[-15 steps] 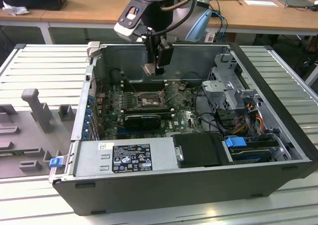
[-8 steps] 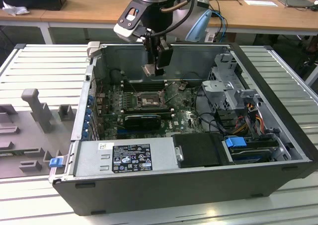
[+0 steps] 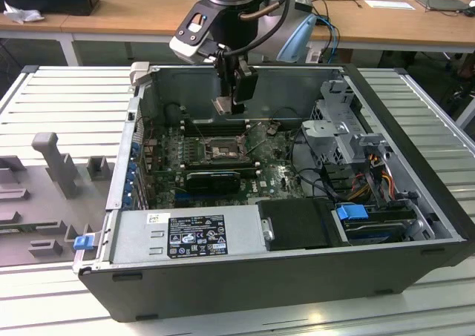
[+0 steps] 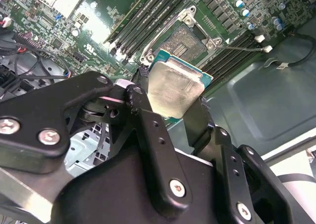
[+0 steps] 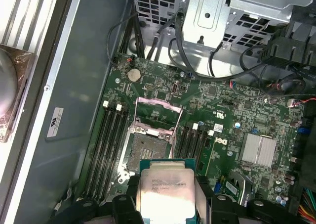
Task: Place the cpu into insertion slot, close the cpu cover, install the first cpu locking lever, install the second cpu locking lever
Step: 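Place the cpu into insertion slot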
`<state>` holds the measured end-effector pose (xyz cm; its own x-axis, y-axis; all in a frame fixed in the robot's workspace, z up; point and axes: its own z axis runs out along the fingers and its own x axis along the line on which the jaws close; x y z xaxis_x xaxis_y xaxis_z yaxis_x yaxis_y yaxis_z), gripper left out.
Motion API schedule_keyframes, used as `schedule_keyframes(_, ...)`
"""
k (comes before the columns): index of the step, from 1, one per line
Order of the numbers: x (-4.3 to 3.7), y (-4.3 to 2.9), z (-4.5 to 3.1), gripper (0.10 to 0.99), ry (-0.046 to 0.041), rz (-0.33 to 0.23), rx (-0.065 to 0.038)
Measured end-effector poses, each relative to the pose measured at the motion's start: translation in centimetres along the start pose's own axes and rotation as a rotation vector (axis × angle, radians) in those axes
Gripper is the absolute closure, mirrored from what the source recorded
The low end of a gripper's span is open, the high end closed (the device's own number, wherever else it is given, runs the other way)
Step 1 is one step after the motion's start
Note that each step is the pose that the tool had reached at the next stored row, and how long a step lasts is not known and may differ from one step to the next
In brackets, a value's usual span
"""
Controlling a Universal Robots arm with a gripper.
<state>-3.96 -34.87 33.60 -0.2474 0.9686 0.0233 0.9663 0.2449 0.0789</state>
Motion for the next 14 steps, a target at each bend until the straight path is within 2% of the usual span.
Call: schedule_keyframes(14,-0.01,-0.02,0.27,0.561,-0.0011,0.015,0.000)
